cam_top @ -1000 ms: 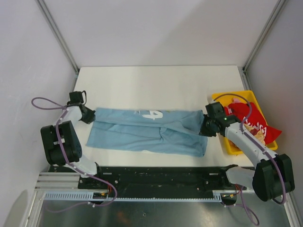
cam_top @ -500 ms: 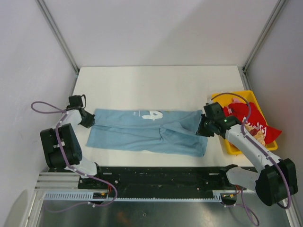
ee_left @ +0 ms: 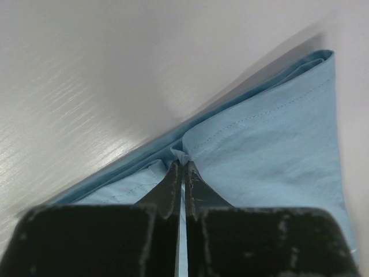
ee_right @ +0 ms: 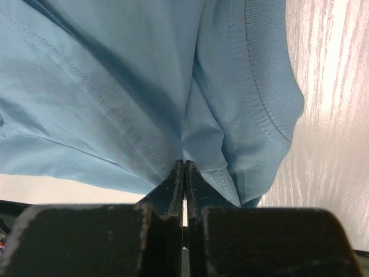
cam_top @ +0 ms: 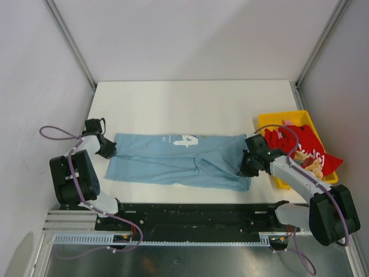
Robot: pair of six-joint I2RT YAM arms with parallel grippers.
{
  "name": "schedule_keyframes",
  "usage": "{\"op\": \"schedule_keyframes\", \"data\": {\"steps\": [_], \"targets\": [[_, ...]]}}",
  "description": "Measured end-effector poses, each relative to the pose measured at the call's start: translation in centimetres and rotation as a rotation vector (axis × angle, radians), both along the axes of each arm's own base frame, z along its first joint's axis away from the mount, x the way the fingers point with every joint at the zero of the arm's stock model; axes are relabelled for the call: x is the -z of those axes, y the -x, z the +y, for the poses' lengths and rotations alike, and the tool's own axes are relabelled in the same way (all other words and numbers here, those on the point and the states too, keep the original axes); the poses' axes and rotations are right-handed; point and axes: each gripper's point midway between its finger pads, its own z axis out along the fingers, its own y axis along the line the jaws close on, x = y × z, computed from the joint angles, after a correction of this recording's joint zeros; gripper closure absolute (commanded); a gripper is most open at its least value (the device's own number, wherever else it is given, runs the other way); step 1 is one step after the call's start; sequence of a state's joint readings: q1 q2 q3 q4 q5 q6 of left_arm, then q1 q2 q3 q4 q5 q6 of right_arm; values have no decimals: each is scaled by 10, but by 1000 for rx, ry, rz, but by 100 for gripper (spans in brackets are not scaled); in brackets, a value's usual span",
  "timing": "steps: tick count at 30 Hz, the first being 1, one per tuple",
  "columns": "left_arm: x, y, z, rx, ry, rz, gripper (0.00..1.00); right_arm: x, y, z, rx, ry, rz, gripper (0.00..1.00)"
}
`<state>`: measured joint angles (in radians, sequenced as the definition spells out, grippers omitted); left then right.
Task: Fold and stack the t-shirts
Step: Fold the other side of the tshirt into a rectangle
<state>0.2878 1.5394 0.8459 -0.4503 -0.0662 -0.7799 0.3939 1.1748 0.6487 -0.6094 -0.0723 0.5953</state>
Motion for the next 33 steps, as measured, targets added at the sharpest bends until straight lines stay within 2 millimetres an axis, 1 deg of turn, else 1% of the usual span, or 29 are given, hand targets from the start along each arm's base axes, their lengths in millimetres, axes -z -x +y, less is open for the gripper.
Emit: {"op": "schedule_keyframes", "data": {"steps": [4,7,12,14,16,21,23,28,33], "targets": [[0,-1,0,2,-2,-3,100,2,0,6,-16,-20,-2,100],[-1,-2,1,2,-3,-6,100,0,0,13,-31,-44,-10,100],[-1,-2,1,3,-3,-7,100,-4,3,18,-48,-58,-12,100],[0,-2,1,2,-3,-7,100,-12,3,20,-54,-63,-21,100],[0,-1,1,1,-2,-4,100,-26,-1,25,-64,-73,-46,100],[4,-1,0,2,2,6,100,-60,-12,46,-101,-119,-123,100],[5,-1,0,2,3,6,100,-67,-12,54,-122,-129,-136,100],[7,-1,0,2,5,10,100,-74,-8,75,-168,-139,-130,100],[7,-2,1,1,5,11,100,-73,-4,88,-193,-134,-110,100]]}}
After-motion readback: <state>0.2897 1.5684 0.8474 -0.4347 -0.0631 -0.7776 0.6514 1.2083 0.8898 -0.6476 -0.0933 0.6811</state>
